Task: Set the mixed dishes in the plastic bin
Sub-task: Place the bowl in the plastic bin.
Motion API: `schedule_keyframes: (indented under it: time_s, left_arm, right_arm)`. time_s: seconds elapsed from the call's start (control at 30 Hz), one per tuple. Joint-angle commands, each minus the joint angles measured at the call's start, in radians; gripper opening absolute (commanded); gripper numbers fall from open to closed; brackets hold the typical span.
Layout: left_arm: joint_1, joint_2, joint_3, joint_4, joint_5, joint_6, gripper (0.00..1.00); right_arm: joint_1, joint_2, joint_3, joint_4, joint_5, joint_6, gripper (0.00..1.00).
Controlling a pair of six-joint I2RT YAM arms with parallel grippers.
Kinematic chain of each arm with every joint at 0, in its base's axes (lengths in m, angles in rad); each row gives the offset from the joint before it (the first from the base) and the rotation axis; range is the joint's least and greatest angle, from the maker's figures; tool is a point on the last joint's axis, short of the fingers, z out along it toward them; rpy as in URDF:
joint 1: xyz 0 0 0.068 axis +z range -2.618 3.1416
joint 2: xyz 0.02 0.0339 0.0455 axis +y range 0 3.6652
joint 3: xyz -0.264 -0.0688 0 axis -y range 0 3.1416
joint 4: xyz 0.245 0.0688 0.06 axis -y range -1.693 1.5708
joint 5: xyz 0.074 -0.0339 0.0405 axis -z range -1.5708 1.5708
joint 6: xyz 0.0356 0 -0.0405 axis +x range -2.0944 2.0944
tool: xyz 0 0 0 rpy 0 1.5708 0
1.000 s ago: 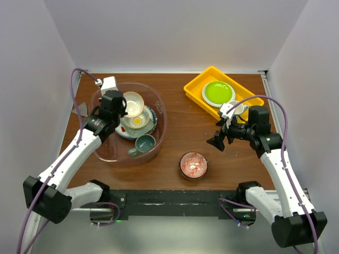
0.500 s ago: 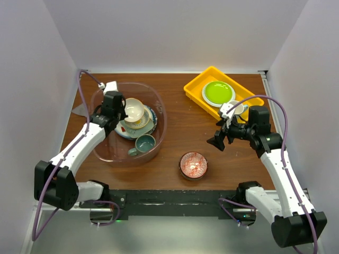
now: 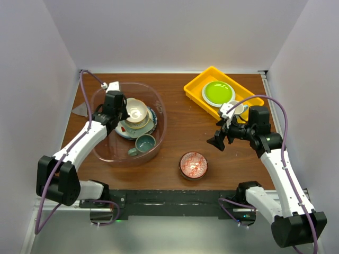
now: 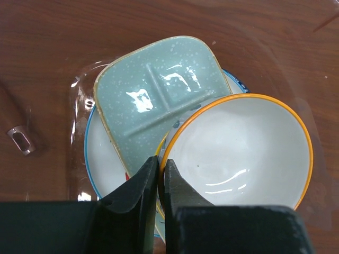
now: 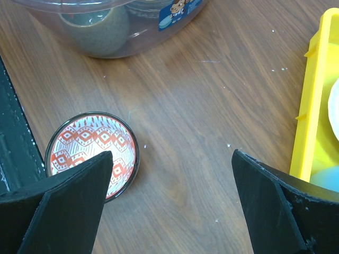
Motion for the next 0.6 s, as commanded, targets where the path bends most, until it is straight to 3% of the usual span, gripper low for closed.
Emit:
schedule_keyframes:
  time_s: [0.0,0.37,0.47,0.57]
  left_arm:
    - [0.009,-0.013,0.001,0.075,0.013,0.001,0.15]
    - [0.009,-0.064,-0.002,0.049,0.01,0.013,0.3]
    - [0.009,-0.108,0.0,0.037,0.005,0.027,0.39]
    - [0.009,-0.162,0.0,0.026,0.016,0.056,0.54]
  right_arm:
    - [-0.003,0.002,0.004,0.025,-0.011,-0.012,0.98]
    - [-0.007,0.008,0.003,0.025,-0.012,-0.013,0.98]
    - [-0.007,0.013,0.001,0.024,-0.015,-0.018,0.98]
    - [-0.009,0.017,0.001,0.019,-0.025,-0.029,0.98]
